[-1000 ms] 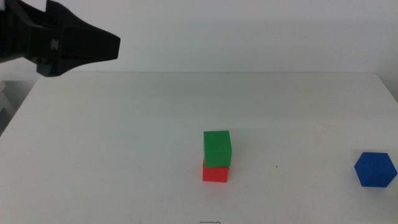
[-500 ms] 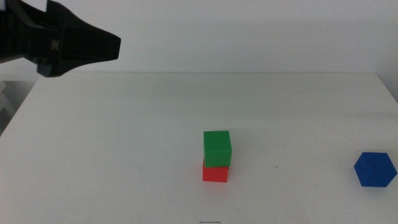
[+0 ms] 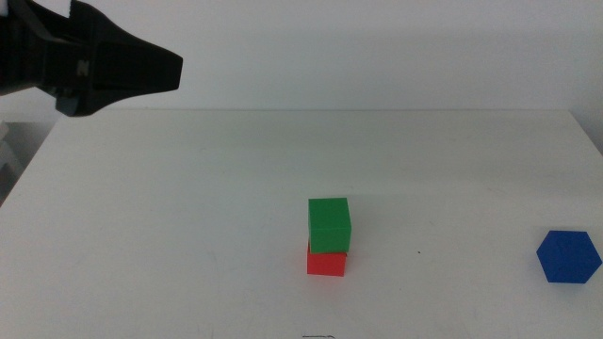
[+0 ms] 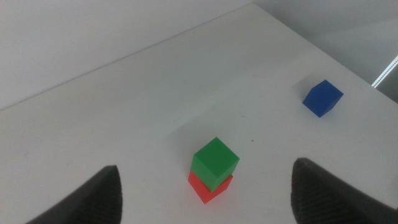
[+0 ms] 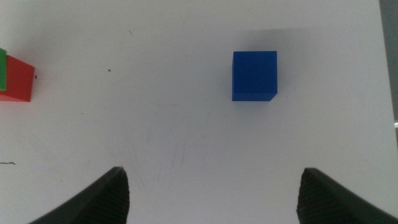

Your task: Stack red cubes first, then green, then blue cubes in a specific spot.

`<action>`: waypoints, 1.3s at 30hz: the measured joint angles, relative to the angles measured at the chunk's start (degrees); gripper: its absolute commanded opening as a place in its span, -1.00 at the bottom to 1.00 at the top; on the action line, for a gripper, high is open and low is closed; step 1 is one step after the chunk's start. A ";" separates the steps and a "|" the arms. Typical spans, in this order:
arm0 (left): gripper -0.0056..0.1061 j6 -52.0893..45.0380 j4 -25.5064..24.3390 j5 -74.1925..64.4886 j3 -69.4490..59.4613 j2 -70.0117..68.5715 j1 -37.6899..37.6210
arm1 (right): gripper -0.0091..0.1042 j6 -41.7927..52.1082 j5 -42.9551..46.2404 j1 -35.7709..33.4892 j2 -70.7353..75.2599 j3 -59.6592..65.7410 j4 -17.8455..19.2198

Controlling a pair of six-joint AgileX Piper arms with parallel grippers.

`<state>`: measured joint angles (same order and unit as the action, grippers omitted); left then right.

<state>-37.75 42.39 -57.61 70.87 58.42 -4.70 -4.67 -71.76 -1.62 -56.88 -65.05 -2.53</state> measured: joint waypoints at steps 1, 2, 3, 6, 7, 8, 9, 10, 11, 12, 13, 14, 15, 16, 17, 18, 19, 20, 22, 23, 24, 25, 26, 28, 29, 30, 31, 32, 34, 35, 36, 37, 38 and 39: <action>0.75 0.00 0.00 0.00 0.00 0.00 0.00 | 0.83 0.00 0.00 0.00 -1.08 -0.21 0.00; 0.75 0.00 0.00 0.00 0.00 0.00 0.00 | 0.83 -0.03 0.00 0.00 -2.43 -0.34 0.36; 0.75 0.00 0.00 0.00 0.00 0.00 0.00 | 0.83 -0.03 0.00 0.00 -3.80 -0.34 0.93; 0.75 0.00 0.00 0.00 0.00 0.00 0.00 | 0.83 -0.06 0.06 0.00 -7.82 -0.34 3.26; 0.75 0.00 0.00 0.00 0.00 0.00 0.00 | 0.83 -0.12 0.06 0.00 -9.20 -0.34 3.69; 0.75 0.00 0.00 0.00 0.00 0.00 0.00 | 0.83 -0.10 0.13 0.00 -10.52 -0.34 3.92; 0.75 0.00 0.00 0.00 0.00 0.00 0.00 | 0.83 -0.10 0.27 0.18 -11.79 -0.34 3.83; 0.75 -0.04 0.00 0.00 0.00 0.00 0.00 | 0.83 -0.10 0.31 0.43 -12.77 -0.34 3.60; 0.75 -0.04 0.00 0.00 0.00 0.00 0.00 | 0.83 -0.10 0.31 0.94 -13.96 -0.34 2.97; 0.75 -0.04 0.00 0.00 0.00 0.00 0.00 | 0.83 -0.10 0.44 1.59 -15.15 -0.34 2.17; 0.75 -0.04 0.00 0.00 0.00 0.00 0.00 | 0.83 -0.13 0.57 2.32 -16.11 -0.34 1.43; 0.75 -0.04 0.00 0.00 0.00 0.00 0.00 | 0.83 -0.04 0.64 3.07 -17.27 -0.34 0.76; 0.75 -0.04 0.00 0.00 0.00 0.00 0.00 | 0.83 0.33 0.71 3.79 -18.43 -0.34 0.31; 0.75 -0.04 0.00 0.00 0.00 0.00 0.00 | 0.83 0.88 0.71 4.37 -19.56 -0.34 0.12; 0.75 -0.04 0.00 0.00 0.00 0.00 0.00 | 0.83 1.83 0.75 5.09 -20.71 -0.34 0.01; 0.75 -0.04 0.00 0.00 0.00 0.00 0.00 | 0.83 2.87 0.75 5.76 -21.81 -0.34 0.02; 0.75 -0.04 0.00 0.00 0.00 0.00 0.00 | 0.83 3.83 0.88 6.19 -22.66 -0.34 0.17; 0.75 -0.04 0.00 0.00 0.00 0.00 0.00 | 0.83 4.67 1.28 6.57 -23.70 -0.34 0.52; 0.75 -0.04 0.00 0.00 0.00 0.00 0.00 | 0.83 5.32 2.51 6.83 -25.50 -0.34 1.82; 0.75 -0.04 0.00 0.00 0.00 0.00 0.00 | 0.83 5.61 3.40 6.89 -26.48 -0.34 2.53; 0.75 -0.04 0.00 0.00 0.00 0.00 0.00 | 0.83 5.82 4.34 6.96 -27.43 -0.34 2.53; 0.75 -0.04 0.00 0.00 0.00 0.00 0.00 | 0.83 5.82 5.29 6.96 -28.16 -0.34 3.12; 0.75 -0.04 0.00 0.00 0.00 0.00 0.00 | 0.83 5.86 6.14 7.03 -29.02 -0.34 3.47; 0.75 -0.04 0.00 0.00 0.00 0.00 0.00 | 0.83 5.93 7.38 7.03 -30.71 -0.34 3.73; 0.75 -0.04 0.00 0.00 0.00 0.00 0.00 | 0.83 5.93 7.94 7.03 -31.52 -0.34 3.85; 0.75 -0.04 0.00 0.00 0.00 0.00 0.00 | 0.83 5.99 8.53 7.03 -32.25 -0.34 3.85; 0.75 -0.04 0.00 0.00 0.00 0.00 0.00 | 0.83 5.99 9.02 7.03 -32.80 -0.34 3.80; 0.75 -0.04 0.00 0.00 0.00 0.00 0.00 | 0.83 5.99 9.79 7.03 -33.43 -0.34 3.68; 0.75 -0.04 0.00 0.00 0.00 0.00 0.00 | 0.83 5.99 11.34 7.09 -34.56 -0.34 3.42; 0.75 -0.04 0.00 0.00 0.00 0.00 0.00 | 0.83 6.05 12.10 7.14 -35.15 -0.34 3.42; 0.75 -0.04 0.00 0.00 0.00 0.00 0.00 | 0.83 6.12 12.78 7.14 -35.73 -0.34 3.36; 0.75 -0.04 0.00 0.00 0.00 0.00 0.00 | 0.83 6.25 13.51 7.14 -36.26 -0.34 3.29; 0.75 -0.04 0.00 0.00 0.00 0.00 0.00 | 0.83 6.35 13.90 7.14 -36.77 -0.38 3.19; 0.75 -0.04 0.00 0.00 0.00 0.00 0.00 | 0.83 6.41 14.30 7.14 -37.25 -0.38 2.88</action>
<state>-37.79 42.39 -57.61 70.87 58.42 -4.70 1.74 -57.46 5.52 -94.12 -65.43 0.35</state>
